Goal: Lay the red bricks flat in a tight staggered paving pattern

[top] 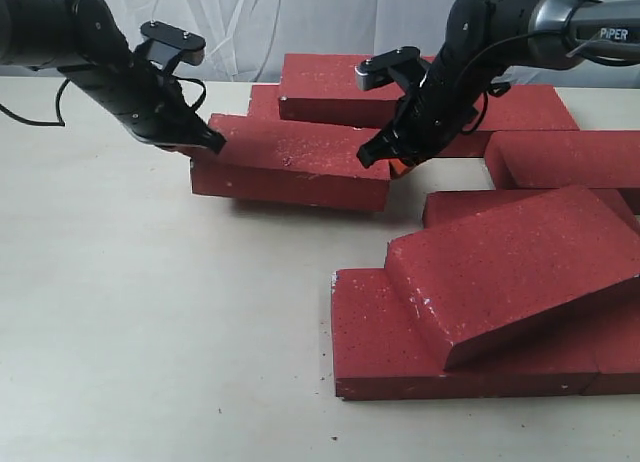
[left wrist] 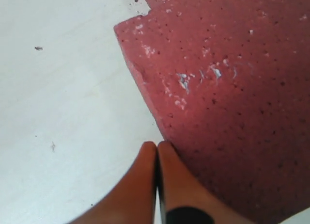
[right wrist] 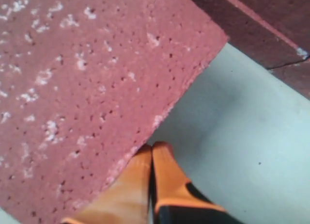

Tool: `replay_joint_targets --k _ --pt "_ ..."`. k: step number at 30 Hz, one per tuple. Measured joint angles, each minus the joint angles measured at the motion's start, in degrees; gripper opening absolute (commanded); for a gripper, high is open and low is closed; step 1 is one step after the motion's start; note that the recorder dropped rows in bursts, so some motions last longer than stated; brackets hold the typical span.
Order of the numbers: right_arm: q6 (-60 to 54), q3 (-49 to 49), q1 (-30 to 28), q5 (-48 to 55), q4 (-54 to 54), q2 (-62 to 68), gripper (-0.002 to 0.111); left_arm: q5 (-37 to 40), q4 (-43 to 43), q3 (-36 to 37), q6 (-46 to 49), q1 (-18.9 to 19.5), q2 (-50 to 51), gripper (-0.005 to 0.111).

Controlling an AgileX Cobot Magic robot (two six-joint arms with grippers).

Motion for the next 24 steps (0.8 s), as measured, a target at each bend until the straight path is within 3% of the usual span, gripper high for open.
replay_joint_targets --k 13,20,24 --pt "1.6 0.0 0.2 1.7 -2.9 -1.5 -0.001 -2.3 -0.4 4.1 -0.2 1.5 -0.1 0.000" --pt "4.8 0.8 0.1 11.6 -1.0 -12.4 -0.001 -8.9 3.3 9.8 -0.2 1.6 -0.1 0.000" --pt "3.9 6.7 1.2 12.8 2.9 -20.4 -0.001 -9.7 4.2 10.7 -0.2 1.7 -0.3 0.000"
